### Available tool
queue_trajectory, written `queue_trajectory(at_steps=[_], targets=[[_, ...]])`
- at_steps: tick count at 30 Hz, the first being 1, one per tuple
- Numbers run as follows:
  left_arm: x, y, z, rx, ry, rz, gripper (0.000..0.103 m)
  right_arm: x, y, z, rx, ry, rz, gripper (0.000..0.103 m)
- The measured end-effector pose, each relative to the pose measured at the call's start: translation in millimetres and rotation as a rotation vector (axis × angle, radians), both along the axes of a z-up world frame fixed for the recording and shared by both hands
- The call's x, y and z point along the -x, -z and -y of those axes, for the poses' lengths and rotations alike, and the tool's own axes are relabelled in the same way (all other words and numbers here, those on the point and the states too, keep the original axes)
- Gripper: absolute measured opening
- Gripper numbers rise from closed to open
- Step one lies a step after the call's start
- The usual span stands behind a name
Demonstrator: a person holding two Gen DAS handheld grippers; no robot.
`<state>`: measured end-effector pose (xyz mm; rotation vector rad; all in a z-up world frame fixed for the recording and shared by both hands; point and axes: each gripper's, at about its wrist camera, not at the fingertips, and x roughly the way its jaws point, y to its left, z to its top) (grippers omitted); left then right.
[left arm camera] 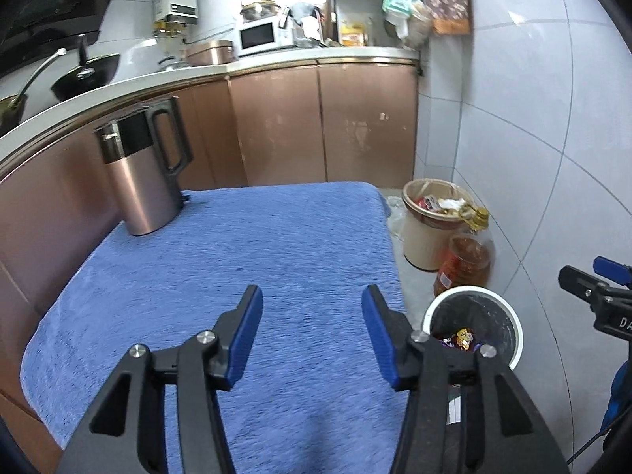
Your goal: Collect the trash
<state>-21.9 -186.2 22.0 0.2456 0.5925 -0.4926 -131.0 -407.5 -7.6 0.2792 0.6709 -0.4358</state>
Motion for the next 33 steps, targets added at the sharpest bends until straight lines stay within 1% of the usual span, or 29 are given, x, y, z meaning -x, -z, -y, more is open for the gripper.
queue_trajectory(at_steps=[5,8,15,22,33], targets=[[2,-11,-29,0.043,-0.056,0.021,0.051,1,-16,-22,0.054,-0.024,0.022,0.102],[3,-16,-46,0.07,-0.095,0.027,0.057,1,-25,-34,0.081,-0.04,0.036,0.103],[5,-22,-78,0.104,-0.155,0.04,0.06,-1,-37,-48,0.116,-0.063,0.052,0.103],[9,-27,-99,0.125,-0.205,0.061,0.061,2,-44,-59,0.143,-0.068,0.066,0.103],[15,-37,-115,0.136,-0.252,0.107,0.061,10,-54,-66,0.185,-0.067,0.091,0.103]])
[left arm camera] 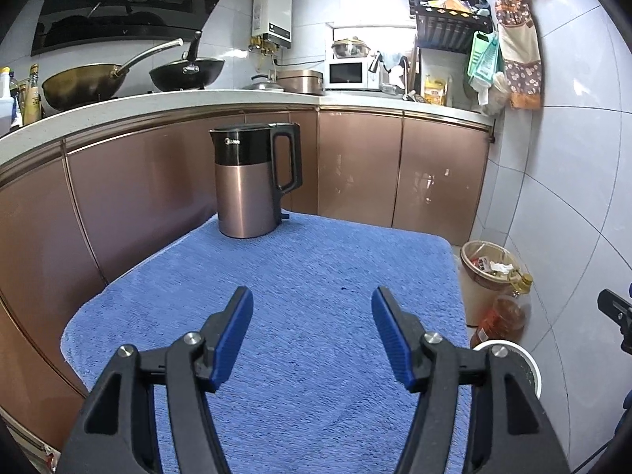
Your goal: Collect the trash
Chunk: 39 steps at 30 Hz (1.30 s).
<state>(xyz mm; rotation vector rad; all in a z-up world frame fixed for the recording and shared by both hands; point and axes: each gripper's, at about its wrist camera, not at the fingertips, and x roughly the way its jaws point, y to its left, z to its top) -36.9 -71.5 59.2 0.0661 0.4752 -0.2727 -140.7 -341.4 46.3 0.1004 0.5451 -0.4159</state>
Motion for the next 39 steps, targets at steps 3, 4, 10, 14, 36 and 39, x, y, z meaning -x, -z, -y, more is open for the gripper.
queue_trajectory(at_steps=[3,4,10,14,36,39], targets=[[1,-3,-2,0.0,-0.006,0.011,0.061,2,-1,0,0.006,0.008,0.006,0.103],[2,-4,-3,-0.001,-0.009,0.015,0.061,3,-1,-1,0.008,0.009,0.008,0.103],[7,-11,-6,0.013,-0.015,0.039,0.061,7,-7,-1,0.029,0.021,0.026,0.103],[14,-18,-8,0.04,-0.02,0.08,0.067,11,-12,-2,0.056,0.032,0.041,0.103],[31,-34,3,0.047,-0.007,0.156,0.068,28,-21,6,0.081,0.067,0.093,0.103],[31,-36,2,0.052,-0.015,0.16,0.068,29,-21,6,0.081,0.07,0.096,0.103]])
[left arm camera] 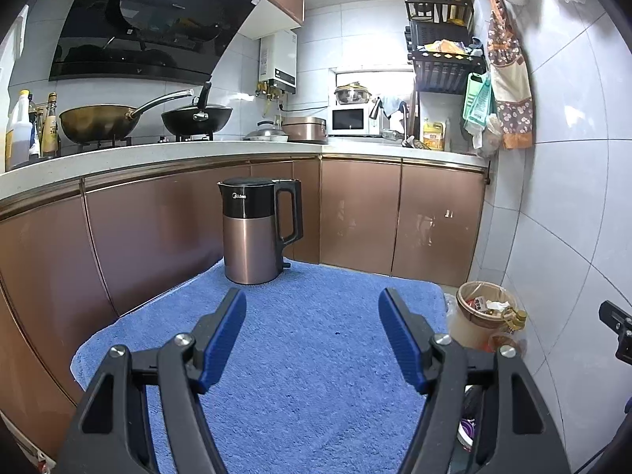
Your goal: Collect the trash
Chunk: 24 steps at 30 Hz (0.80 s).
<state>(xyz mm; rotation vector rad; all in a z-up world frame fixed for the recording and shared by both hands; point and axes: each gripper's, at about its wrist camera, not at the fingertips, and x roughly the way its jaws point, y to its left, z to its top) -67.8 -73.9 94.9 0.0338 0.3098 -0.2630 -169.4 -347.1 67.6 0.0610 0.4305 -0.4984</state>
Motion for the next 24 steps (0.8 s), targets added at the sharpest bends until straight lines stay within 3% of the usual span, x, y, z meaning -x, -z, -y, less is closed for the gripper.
queue_trajectory(at_steps=[24], targets=[[-3.4,7.7,-2.2,0.003,-0.002,-0.02,0.068,-1.6,-0.1,-0.4,0.008,0.006,-0.009,0.103]])
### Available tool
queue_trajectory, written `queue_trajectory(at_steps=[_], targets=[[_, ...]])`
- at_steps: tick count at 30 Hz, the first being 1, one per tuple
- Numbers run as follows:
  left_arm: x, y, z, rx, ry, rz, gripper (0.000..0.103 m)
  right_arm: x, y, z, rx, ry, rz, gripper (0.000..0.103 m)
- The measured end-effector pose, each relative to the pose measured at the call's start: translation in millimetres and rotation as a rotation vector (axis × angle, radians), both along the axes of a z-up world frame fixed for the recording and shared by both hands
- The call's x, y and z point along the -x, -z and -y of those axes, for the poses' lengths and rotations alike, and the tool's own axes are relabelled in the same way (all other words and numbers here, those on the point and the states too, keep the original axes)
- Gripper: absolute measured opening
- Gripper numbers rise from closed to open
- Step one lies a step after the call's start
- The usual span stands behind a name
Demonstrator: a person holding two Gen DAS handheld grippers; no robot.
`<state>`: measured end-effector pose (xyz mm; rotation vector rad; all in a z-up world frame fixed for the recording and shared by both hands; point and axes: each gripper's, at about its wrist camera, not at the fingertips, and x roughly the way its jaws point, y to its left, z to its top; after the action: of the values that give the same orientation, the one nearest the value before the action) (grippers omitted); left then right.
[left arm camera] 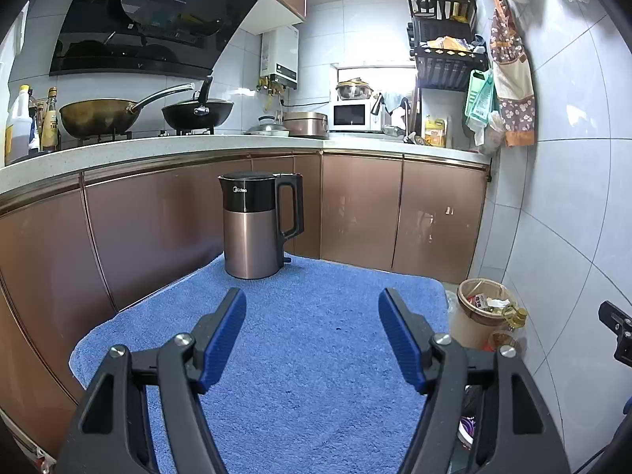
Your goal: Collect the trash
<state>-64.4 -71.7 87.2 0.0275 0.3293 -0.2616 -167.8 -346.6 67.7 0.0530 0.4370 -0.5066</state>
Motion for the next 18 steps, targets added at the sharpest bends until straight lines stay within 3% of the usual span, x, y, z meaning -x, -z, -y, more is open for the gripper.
queue_trajectory(at_steps=[18], targets=[[-4.6,2.8,-2.9,-0.004,0.009,-0.019,0.068,0.0,2.7,2.5,0.0,0.0,-0.004,0.103]])
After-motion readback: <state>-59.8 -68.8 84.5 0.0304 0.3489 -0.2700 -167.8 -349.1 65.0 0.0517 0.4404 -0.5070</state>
